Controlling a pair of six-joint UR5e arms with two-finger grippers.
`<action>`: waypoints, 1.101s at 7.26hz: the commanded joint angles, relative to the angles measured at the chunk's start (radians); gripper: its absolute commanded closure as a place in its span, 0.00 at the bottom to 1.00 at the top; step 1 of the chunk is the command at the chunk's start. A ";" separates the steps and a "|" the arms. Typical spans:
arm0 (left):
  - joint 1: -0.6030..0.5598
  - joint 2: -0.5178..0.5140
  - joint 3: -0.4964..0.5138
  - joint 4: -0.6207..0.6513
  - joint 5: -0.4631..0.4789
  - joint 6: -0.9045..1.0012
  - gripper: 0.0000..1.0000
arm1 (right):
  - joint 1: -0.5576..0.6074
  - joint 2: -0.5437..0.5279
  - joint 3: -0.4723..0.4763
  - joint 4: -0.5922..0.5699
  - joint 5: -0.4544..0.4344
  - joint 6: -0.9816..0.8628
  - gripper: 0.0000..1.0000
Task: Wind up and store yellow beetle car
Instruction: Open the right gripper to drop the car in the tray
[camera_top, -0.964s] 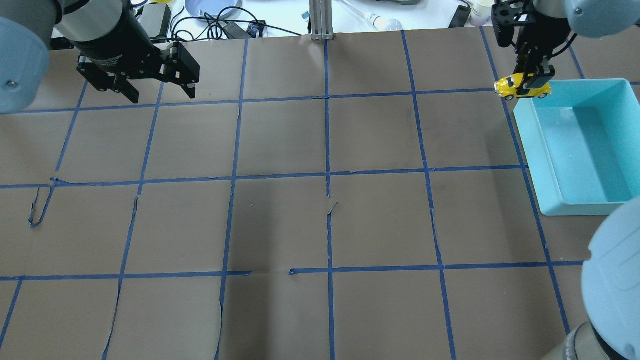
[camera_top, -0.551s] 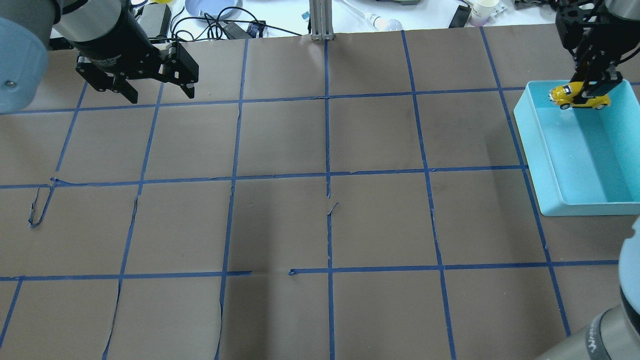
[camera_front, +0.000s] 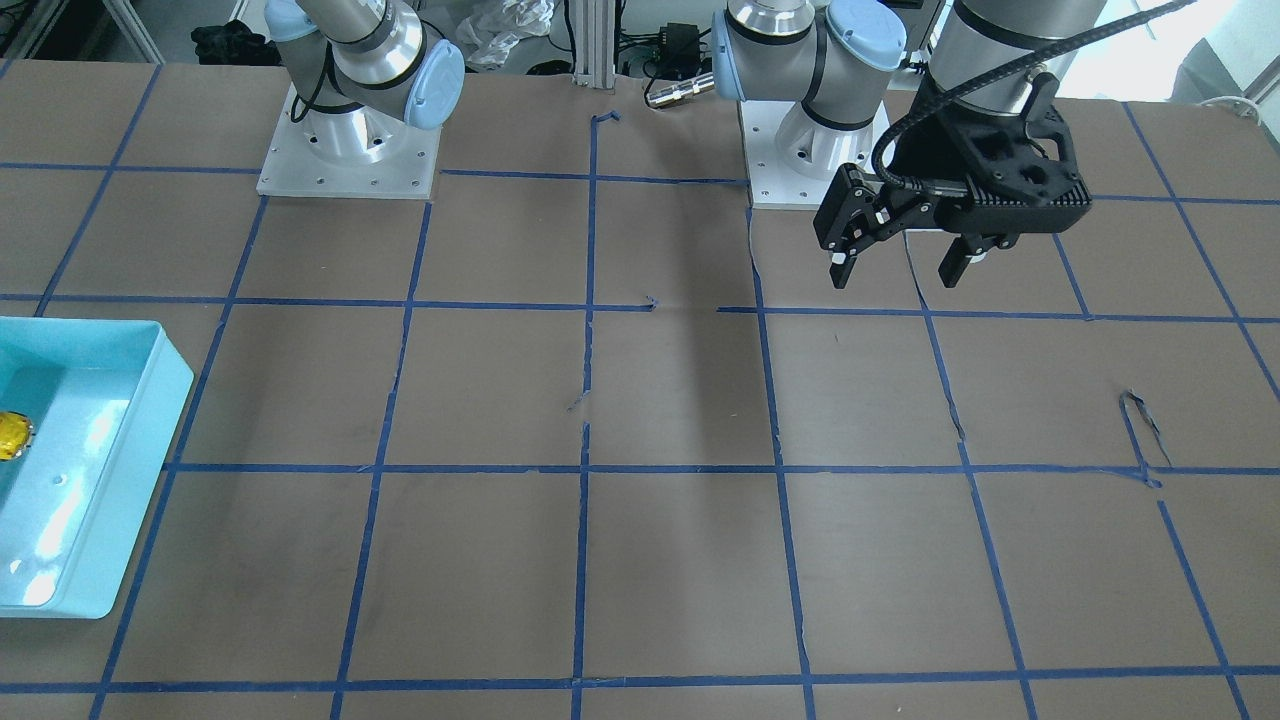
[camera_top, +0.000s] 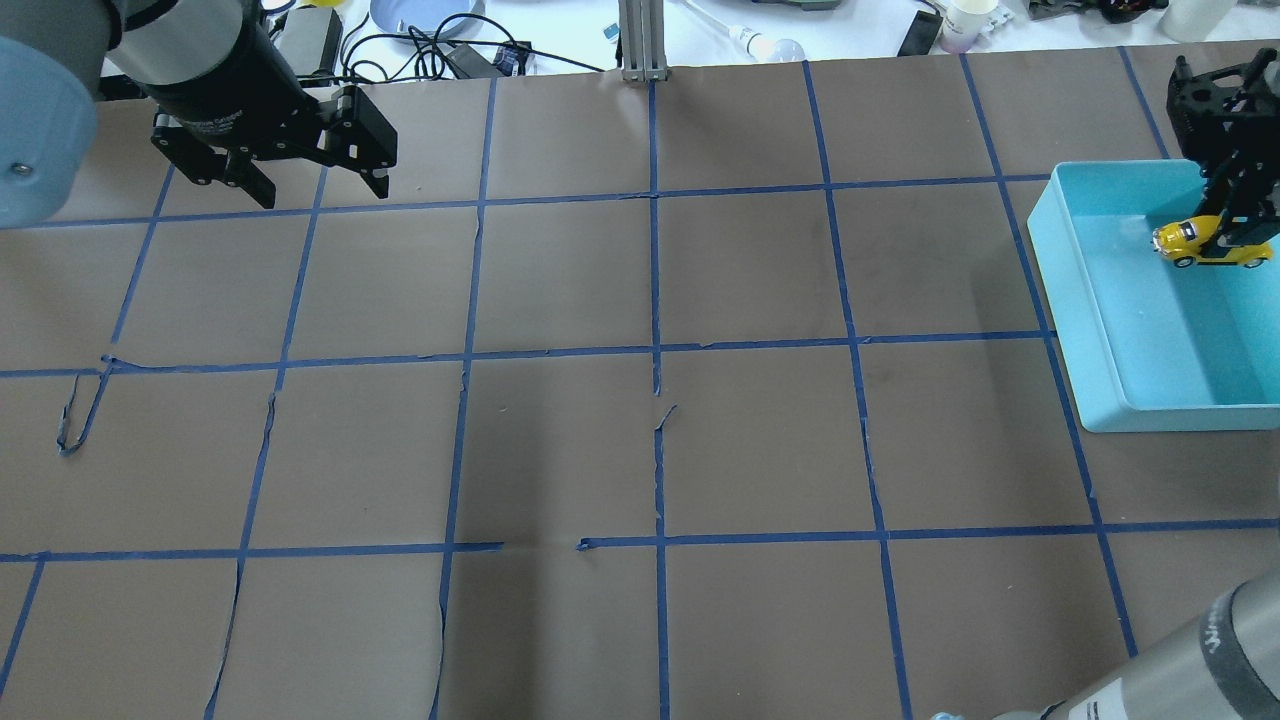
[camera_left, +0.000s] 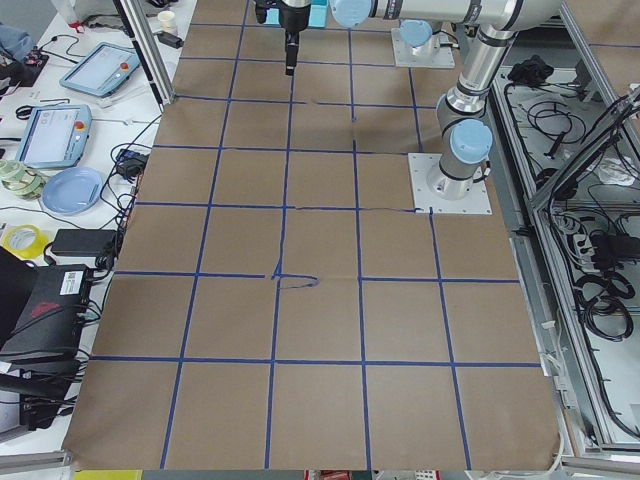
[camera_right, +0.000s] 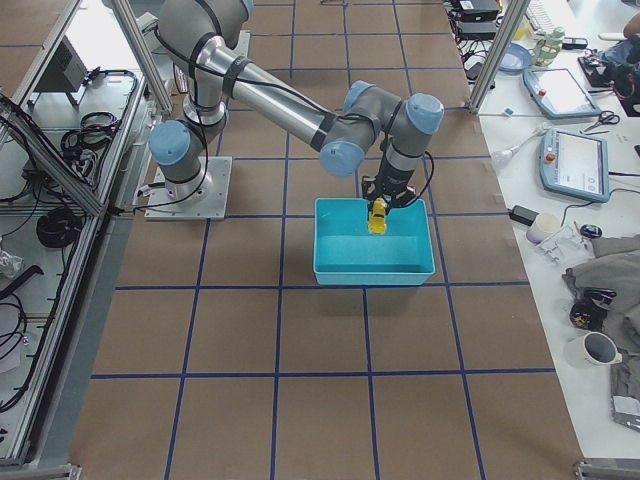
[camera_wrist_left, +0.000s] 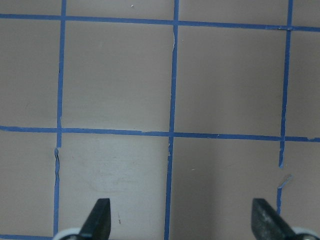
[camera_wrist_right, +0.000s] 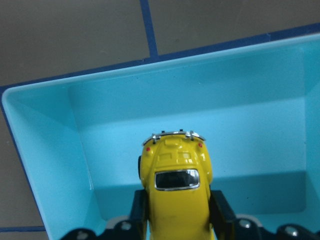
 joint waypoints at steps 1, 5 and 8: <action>0.000 0.000 0.000 -0.001 0.001 0.000 0.00 | -0.004 0.040 0.072 -0.122 -0.010 -0.002 1.00; 0.001 0.000 0.001 0.000 0.001 0.000 0.00 | -0.004 0.098 0.089 -0.152 0.003 0.001 0.60; 0.000 0.000 0.000 0.000 -0.001 0.000 0.00 | -0.003 0.052 0.085 -0.141 0.004 0.018 0.00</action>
